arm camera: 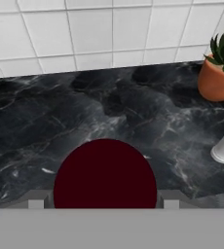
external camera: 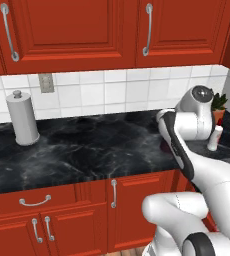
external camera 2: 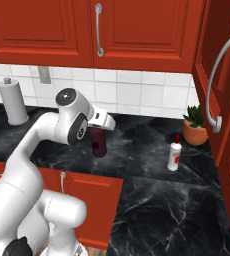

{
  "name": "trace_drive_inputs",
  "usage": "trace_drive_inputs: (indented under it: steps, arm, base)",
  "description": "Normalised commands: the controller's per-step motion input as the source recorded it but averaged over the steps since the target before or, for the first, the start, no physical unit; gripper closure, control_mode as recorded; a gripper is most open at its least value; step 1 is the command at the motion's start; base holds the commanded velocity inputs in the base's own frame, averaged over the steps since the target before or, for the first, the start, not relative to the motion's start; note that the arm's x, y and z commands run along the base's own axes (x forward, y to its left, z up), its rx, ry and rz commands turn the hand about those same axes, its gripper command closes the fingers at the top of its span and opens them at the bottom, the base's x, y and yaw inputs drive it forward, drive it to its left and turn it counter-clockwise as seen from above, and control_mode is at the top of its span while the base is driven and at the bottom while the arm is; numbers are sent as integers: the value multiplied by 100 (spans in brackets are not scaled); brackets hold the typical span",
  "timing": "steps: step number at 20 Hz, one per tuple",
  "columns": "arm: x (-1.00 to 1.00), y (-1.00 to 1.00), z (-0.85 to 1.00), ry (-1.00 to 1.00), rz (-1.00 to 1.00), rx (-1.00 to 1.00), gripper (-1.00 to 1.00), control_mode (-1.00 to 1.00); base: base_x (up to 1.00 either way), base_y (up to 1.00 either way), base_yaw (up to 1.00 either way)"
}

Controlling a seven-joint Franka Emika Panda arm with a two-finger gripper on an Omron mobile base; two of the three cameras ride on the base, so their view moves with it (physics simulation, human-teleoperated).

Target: Place the drinks on the dining counter in a tight cluster.

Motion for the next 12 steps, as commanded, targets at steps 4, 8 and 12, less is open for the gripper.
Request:
trace_drive_inputs:
  steps: [4, 8, 12]
  arm:
    - [-22, 36, 8, 0, 1, 0, 100, -100]
    - [-8, 24, 0, 0, 0, 2, 100, -100]
    - [0, 0, 0, 0, 0, 0, 100, -100]
  base:
    - [0, 0, 0]
    - [0, 0, 0]
    - [0, 0, 0]
